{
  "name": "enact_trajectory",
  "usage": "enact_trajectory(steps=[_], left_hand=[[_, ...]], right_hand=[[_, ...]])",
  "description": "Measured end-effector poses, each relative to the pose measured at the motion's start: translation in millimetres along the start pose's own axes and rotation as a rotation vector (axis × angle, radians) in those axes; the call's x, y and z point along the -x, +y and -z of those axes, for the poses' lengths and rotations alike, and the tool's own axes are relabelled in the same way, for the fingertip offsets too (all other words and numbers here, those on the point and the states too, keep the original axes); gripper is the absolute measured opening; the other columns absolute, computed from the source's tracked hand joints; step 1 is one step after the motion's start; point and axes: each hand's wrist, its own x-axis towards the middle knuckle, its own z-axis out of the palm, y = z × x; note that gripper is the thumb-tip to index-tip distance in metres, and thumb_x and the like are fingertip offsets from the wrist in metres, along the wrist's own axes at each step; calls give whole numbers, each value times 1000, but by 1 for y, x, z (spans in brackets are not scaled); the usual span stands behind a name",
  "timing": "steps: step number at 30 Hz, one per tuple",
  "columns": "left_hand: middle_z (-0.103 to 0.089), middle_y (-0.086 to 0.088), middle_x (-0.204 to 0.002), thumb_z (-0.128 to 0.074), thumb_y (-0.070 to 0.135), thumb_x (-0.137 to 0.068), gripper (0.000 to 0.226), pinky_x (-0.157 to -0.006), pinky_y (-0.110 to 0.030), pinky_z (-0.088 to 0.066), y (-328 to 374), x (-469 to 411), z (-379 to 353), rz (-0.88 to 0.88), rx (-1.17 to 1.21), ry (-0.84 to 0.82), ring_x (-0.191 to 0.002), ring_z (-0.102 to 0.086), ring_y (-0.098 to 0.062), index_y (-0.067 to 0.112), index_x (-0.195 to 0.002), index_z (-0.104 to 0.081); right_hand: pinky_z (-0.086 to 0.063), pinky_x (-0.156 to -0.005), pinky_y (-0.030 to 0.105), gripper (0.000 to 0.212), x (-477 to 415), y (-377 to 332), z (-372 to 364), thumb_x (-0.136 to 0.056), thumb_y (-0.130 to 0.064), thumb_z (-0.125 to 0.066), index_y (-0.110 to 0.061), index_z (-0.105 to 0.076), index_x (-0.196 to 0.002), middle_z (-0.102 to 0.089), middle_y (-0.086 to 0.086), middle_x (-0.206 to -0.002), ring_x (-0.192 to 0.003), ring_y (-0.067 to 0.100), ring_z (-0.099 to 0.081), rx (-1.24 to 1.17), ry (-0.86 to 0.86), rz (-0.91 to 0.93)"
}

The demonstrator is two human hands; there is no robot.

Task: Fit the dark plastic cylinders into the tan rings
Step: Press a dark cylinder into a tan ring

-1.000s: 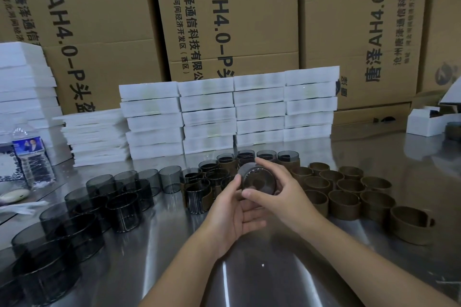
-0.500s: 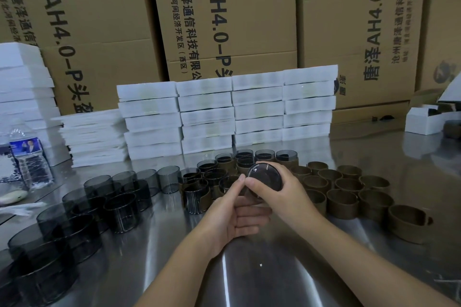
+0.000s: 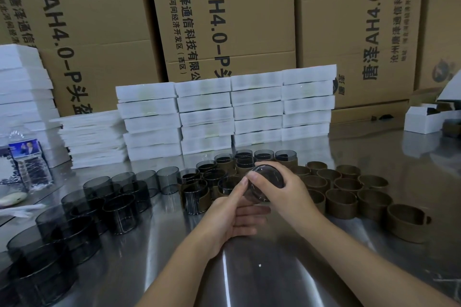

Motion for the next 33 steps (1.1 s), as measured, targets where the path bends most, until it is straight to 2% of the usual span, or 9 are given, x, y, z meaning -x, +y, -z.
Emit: enact_trajectory(steps=[9,13,20,23,25,29,31,33], left_hand=[[-76,-10,-98,-57,80,-54,89,-59,-26,-56,-1,0,-1,7,-8,-10,-81,-74,-19,8,-106,-69],[-76,-9,-100,-56,80,-56,89,-60,-26,-56,-1,1,0,4,-8,-13,-81,-74,-19,10,-108,-70],[-76,-8,-99,-56,79,-55,87,-61,-26,-56,1,4,-2,8,-5,-16,-80,-74,-17,12,-108,-70],[-76,-7,-100,-56,77,-57,84,-62,-26,-56,3,7,-3,0,3,-15,-81,-74,-15,14,-110,-71],[-76,-6,-101,-56,76,-58,81,-62,-27,-56,4,9,-4,-6,11,-10,-82,-73,-14,17,-111,-71],[-76,-7,-103,-58,68,-63,72,-66,-28,-57,6,12,-8,-19,65,7,-86,-73,-15,19,-114,-69],[-75,-8,-103,-61,60,-68,63,-73,-29,-56,6,12,-9,-36,146,6,-92,-73,-18,20,-117,-67],[-74,-13,-108,-61,53,-73,58,-85,-33,-54,7,12,-9,-45,224,-6,-99,-72,-25,18,-120,-65]], right_hand=[[-50,-85,20,37,-2,4,-1,-72,-56,-66,-30,-70,-98,-68,-6,-105,-97,4,-64,4,9,25],[-44,-78,6,15,-3,5,-1,-79,-49,-68,-40,-67,-92,-68,-11,-104,-94,-6,-61,7,16,22],[-42,-77,3,4,-4,4,-1,-86,-43,-63,-43,-66,-88,-69,-16,-100,-94,-11,-60,-10,30,33],[-40,-74,1,9,-5,4,-1,-90,-39,-60,-44,-66,-86,-69,-24,-92,-91,-16,-59,-26,38,33],[-42,-73,1,10,-4,3,-1,-89,-45,-57,-45,-67,-86,-68,-28,-86,-88,-17,-60,-33,39,15],[-52,-79,23,30,-4,5,0,-90,-52,-50,-33,-73,-96,-72,-18,-85,-88,-1,-66,-51,41,-55],[-51,-71,22,36,-5,6,0,-93,-51,-47,-27,-74,-91,-73,-12,-80,-80,-1,-66,-63,19,-81],[-47,-56,16,43,-4,4,-1,-97,-48,-42,-22,-74,-87,-73,-7,-73,-66,-3,-65,-91,-28,-149]])
